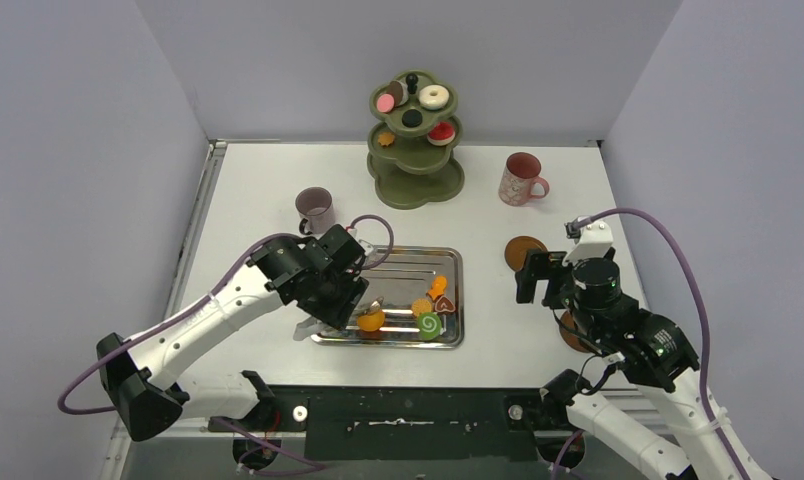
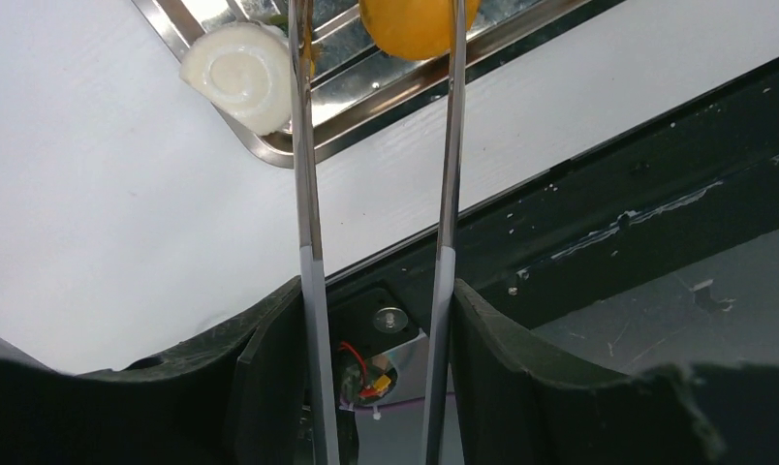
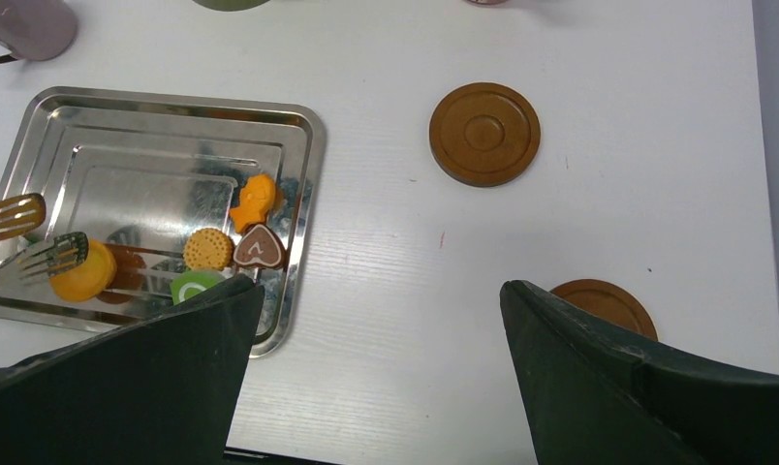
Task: Serve the afternoon tea
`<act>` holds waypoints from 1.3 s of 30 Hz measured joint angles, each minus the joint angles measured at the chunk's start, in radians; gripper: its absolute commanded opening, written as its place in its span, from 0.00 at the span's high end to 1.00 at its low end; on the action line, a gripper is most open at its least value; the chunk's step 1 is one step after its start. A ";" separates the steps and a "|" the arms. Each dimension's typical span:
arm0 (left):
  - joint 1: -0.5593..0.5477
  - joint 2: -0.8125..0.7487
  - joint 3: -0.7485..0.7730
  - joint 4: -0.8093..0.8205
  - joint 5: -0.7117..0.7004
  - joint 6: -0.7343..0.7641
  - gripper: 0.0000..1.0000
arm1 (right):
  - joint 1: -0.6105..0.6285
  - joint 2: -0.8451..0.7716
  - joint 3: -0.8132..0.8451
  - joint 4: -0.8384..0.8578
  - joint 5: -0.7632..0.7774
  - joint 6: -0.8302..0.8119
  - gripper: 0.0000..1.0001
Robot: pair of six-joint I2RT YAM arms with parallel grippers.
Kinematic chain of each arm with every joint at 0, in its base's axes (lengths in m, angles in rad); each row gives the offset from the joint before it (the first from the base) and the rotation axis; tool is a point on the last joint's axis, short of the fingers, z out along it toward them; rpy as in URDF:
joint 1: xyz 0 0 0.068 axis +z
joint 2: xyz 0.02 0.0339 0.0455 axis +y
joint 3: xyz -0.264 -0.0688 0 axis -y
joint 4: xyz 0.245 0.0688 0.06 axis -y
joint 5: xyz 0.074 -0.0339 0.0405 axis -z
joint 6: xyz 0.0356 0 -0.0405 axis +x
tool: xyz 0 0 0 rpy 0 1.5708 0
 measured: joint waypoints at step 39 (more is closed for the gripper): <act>-0.060 0.076 0.004 0.002 0.003 -0.003 0.45 | 0.000 -0.006 0.000 0.000 -0.003 -0.001 0.00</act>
